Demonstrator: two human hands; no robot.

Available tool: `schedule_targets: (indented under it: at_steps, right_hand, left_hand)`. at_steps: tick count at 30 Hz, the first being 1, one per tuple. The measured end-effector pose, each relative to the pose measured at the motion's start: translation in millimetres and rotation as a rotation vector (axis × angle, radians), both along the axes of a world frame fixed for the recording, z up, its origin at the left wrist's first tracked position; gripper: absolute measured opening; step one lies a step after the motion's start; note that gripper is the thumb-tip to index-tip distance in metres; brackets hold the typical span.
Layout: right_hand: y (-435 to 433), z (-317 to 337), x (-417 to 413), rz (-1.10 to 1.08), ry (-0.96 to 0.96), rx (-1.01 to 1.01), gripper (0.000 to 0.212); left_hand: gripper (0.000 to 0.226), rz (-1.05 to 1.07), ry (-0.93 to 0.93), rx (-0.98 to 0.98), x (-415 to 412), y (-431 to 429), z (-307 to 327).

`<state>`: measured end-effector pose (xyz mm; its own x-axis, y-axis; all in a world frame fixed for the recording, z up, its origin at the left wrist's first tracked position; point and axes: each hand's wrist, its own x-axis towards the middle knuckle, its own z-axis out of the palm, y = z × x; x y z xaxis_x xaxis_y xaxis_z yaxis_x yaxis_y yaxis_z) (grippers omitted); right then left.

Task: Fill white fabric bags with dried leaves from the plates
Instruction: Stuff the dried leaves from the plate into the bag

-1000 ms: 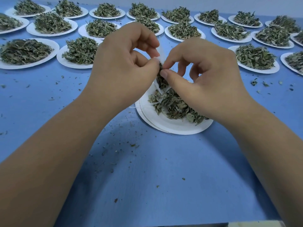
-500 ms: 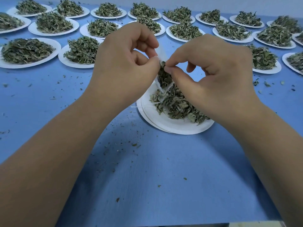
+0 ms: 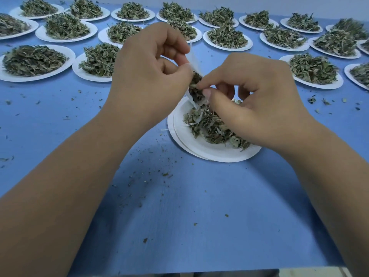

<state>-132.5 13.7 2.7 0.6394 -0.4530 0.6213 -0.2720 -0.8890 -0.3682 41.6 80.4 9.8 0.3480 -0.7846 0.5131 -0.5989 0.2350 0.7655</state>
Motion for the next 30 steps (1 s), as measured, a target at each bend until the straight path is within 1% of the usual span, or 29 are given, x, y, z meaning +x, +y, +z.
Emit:
schedule_targets:
  at_steps: [1,3,6,8,12,14,18,21,24,28,30]
  right_hand:
    - [-0.4,1.5,-2.3,0.029,0.010,0.018,0.012]
    - [-1.4,3.8,-6.1,0.089,0.091,-0.004,0.007]
    - [-3.7,2.0,-6.6,0.119,0.212,-0.074,0.020]
    - [-3.8,0.2,-4.0,0.110,0.235,-0.108,0.021]
    - [-3.3,-2.1,-0.9,0.082,0.200,-0.177,0.008]
    - [-3.2,-2.4,-0.8,0.071,0.168,-0.179,0.007]
    - [-2.6,-0.6,-2.2,0.017,0.059,-0.084,0.005]
    - [-3.0,-0.8,-1.7,-0.052,0.006,-0.057,0.004]
    - [-2.1,-5.5,2.6,-0.077,0.030,-0.103,0.008]
    - [-1.0,-5.3,7.4,-0.118,0.151,-0.146,0.016]
    - [0.0,-4.3,6.7,-0.101,0.192,-0.141,0.020]
  left_hand:
    - [0.020,0.016,0.007,-0.006,1.8,-0.5,0.6]
    - [0.021,0.032,0.022,-0.015,3.5,-1.3,1.2]
    - [0.019,0.034,0.034,-0.021,3.5,-2.0,1.2]
    - [0.018,0.028,0.053,-0.023,3.9,-2.5,1.0]
    - [0.018,0.009,0.051,-0.027,3.4,-2.9,0.7]
    - [0.019,0.000,0.050,-0.028,3.1,-2.8,0.6]
    - [0.018,-0.007,0.060,-0.019,3.1,-2.5,-0.2]
    - [0.018,-0.014,0.067,-0.017,2.9,-2.7,-0.5]
    - [0.018,-0.050,0.091,-0.024,1.6,-2.6,-0.3]
    - [0.017,-0.119,0.104,-0.023,-0.6,-0.7,-0.9]
    - [0.017,-0.123,0.103,-0.024,-0.1,-0.5,-0.9]
